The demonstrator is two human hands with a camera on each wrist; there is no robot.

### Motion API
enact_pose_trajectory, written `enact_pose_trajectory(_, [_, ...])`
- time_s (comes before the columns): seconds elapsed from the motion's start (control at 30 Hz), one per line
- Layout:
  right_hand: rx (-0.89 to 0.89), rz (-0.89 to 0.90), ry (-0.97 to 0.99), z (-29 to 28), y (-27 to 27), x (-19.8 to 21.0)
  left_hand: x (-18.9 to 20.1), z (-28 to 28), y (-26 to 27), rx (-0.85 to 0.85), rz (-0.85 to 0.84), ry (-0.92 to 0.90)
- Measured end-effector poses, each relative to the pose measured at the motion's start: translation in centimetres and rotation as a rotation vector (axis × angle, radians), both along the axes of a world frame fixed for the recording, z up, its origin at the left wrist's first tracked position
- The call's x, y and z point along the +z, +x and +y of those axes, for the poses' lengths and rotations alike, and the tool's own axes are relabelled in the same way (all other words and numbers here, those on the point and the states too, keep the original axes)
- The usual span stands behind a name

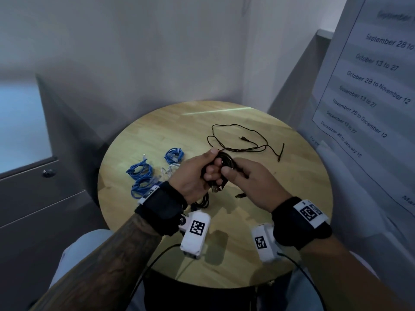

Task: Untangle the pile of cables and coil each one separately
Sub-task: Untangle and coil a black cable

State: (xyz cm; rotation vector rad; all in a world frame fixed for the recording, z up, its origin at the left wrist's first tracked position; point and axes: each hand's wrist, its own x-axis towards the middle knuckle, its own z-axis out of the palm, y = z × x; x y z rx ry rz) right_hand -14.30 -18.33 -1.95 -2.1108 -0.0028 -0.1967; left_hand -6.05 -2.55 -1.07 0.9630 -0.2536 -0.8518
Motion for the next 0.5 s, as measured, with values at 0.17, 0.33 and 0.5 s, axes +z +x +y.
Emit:
enact_pose_trajectory(0.17, [-0.004,0.057,0.076,-0.8,0.2,-1.5,-2.0,0.2,0.1,-0.134,0.072,-0.054])
enact_pose_trajectory(0.33, [-0.045,0.007,0.083,-0.9,0.7,-1.7,-2.5,0.3,1.4,-0.103,-0.050,0.015])
enact_pose_trajectory(0.5, [-0.131,-0.035,-0.145,-0.6,1.1,-2.5,-3.2,-0.8,1.0,0.046,-0.090,0.071])
